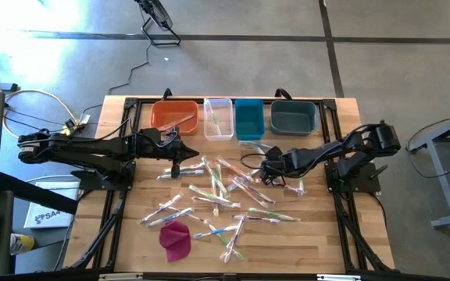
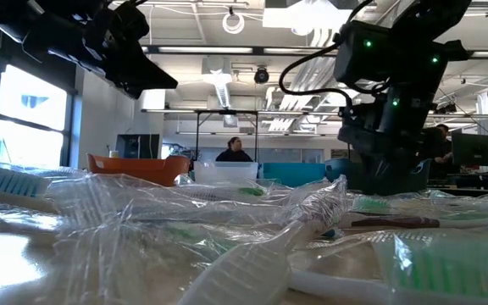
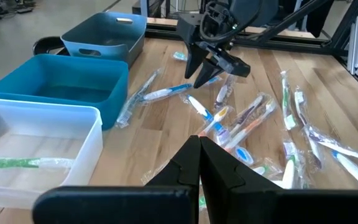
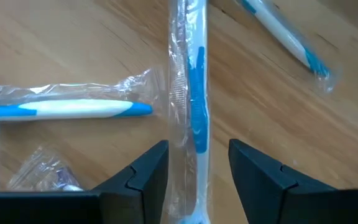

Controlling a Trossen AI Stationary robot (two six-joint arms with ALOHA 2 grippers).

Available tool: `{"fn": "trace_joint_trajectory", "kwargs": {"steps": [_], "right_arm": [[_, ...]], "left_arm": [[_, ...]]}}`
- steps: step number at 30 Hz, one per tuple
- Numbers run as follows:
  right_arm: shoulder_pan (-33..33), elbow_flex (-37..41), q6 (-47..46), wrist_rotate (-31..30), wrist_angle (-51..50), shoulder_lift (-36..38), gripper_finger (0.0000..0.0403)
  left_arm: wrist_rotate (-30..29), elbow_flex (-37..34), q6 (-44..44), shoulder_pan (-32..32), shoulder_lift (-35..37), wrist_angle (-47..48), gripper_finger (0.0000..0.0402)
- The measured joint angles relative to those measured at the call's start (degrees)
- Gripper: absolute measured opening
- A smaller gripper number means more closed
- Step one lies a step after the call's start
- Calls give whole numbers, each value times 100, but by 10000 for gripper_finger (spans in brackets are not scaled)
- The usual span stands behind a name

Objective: Pick & Place Toothbrushes
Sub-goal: Put the blue toothbrush into the blue bin

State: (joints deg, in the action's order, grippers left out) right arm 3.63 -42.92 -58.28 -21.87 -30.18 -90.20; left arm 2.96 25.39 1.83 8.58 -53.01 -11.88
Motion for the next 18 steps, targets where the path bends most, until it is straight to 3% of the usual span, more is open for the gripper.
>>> {"fn": "trace_joint_trajectory", "kwargs": {"steps": [18], "right_arm": [[-3, 0, -63, 269, 123, -3, 160]], "left_arm": [[0, 0, -2, 2, 0, 2, 1]]}}
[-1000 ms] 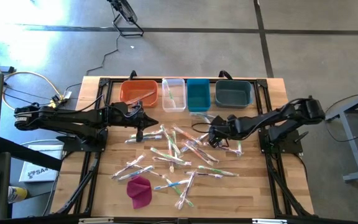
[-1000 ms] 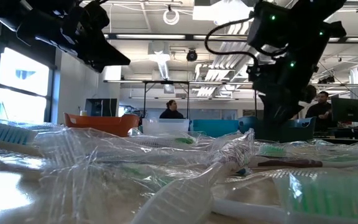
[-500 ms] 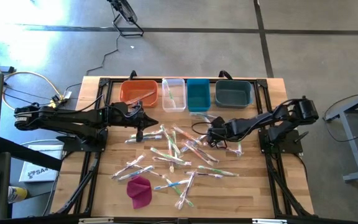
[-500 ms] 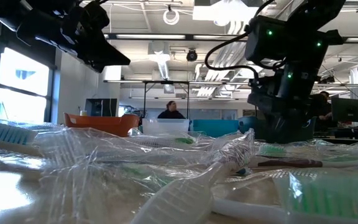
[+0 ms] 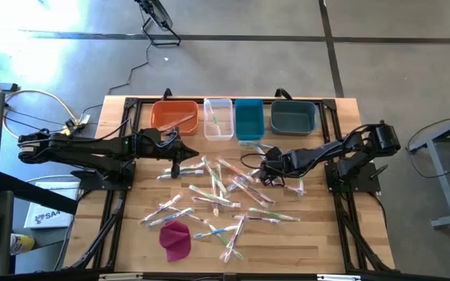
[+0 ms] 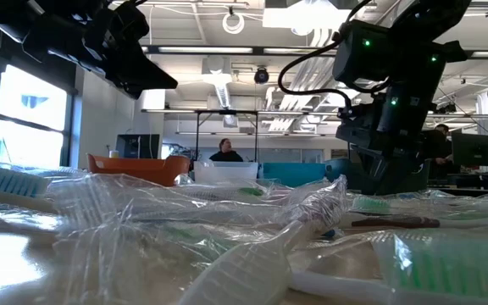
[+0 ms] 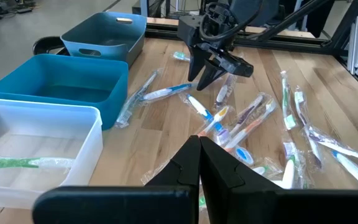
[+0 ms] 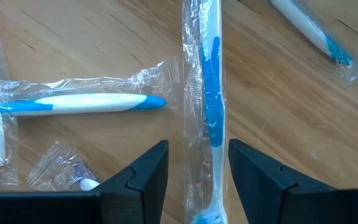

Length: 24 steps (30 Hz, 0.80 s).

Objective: Pick & Place Toothbrushes
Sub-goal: Put the blue toothbrush into the blue bin

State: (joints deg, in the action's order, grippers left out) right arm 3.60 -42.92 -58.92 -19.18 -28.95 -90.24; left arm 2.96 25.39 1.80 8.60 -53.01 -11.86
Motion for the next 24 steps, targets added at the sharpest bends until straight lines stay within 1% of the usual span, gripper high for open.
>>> {"fn": "trace_joint_trajectory", "kwargs": {"steps": [13, 21, 24], "right_arm": [[0, 0, -149, 13, -92, -36, 160], [7, -31, -142, 68, -42, -395, 160], [7, -26, -140, 72, -20, -404, 148]], "left_arm": [[-2, 4, 0, 0, 0, 229, 1], [-2, 7, 0, 0, 0, 304, 1], [-2, 7, 0, 0, 0, 301, 1]]}}
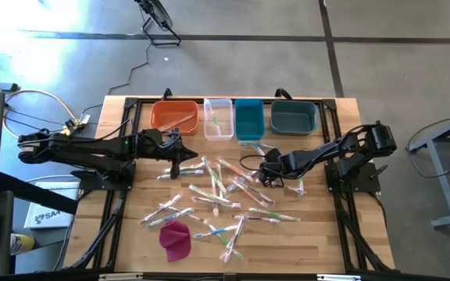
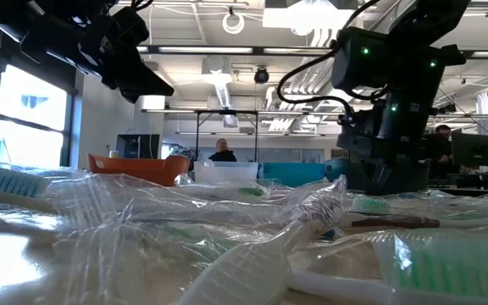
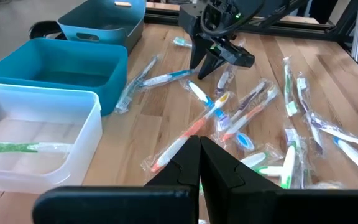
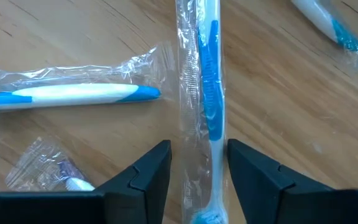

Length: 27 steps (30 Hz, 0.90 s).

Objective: Pick & Place Toothbrushes
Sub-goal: Put the blue toothbrush into the blue bin

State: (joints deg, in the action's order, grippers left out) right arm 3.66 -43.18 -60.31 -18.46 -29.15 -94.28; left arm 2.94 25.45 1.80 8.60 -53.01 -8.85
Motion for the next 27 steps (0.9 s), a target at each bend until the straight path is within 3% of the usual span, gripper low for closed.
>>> {"fn": "trace_joint_trajectory", "kwargs": {"steps": [13, 20, 27], "right_arm": [[0, 11, 58, -2, -75, -17, 14], [11, 24, 269, -7, -109, 127, 7], [11, 50, 363, 92, -302, 796, 3]], "left_arm": [[0, 0, 0, 0, 0, 1, 1], [0, 0, 0, 0, 0, 1, 1], [0, 0, 0, 0, 0, -1, 1]]}}
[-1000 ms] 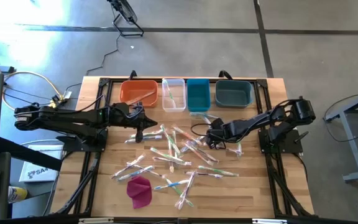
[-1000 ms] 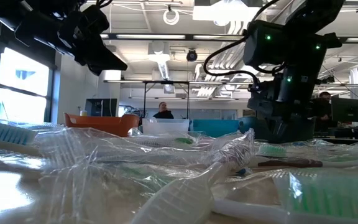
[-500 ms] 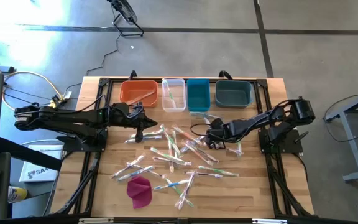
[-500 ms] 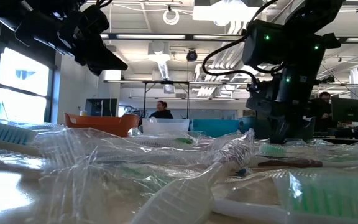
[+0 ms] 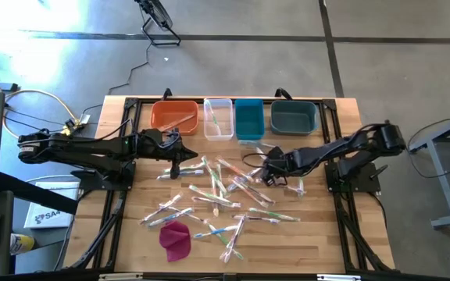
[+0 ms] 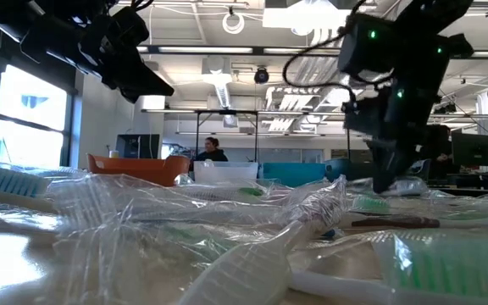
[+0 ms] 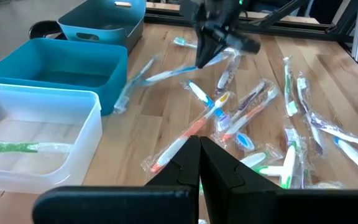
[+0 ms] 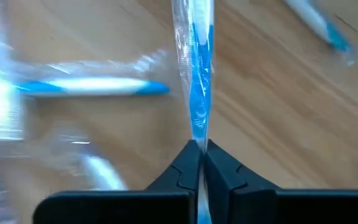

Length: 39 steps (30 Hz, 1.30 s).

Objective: Pick & Place Toothbrushes
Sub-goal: Put the blue toothbrush into the blue bin

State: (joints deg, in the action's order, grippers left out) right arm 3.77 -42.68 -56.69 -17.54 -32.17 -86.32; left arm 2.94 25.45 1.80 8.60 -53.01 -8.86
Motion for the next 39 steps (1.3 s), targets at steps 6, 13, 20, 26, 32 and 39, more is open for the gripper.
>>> {"fn": "trace_joint_trajectory", "kwargs": {"steps": [6, 13, 20, 26, 32, 39], "right_arm": [[4, -9, 419, -2, 36, 592, 3], [0, -13, 960, -225, 313, 1278, 3], [-98, -25, 1983, -985, 1741, 1483, 3], [-354, -24, 2917, -1468, 3182, 1373, 3], [-668, -24, 3435, -1664, 4244, 1217, 3], [-1046, -24, 3749, -1692, 5357, 471, 4]], "left_arm": [[0, -2, 0, 0, 0, 0, 1], [0, -7, 2, 0, 0, -22, 1], [0, -9, 2, 0, 0, -117, 1], [0, -9, 2, 0, 0, -129, 1], [2, -9, 2, 0, 0, -129, 1], [2, -9, 2, 0, 0, -136, 1]]}}
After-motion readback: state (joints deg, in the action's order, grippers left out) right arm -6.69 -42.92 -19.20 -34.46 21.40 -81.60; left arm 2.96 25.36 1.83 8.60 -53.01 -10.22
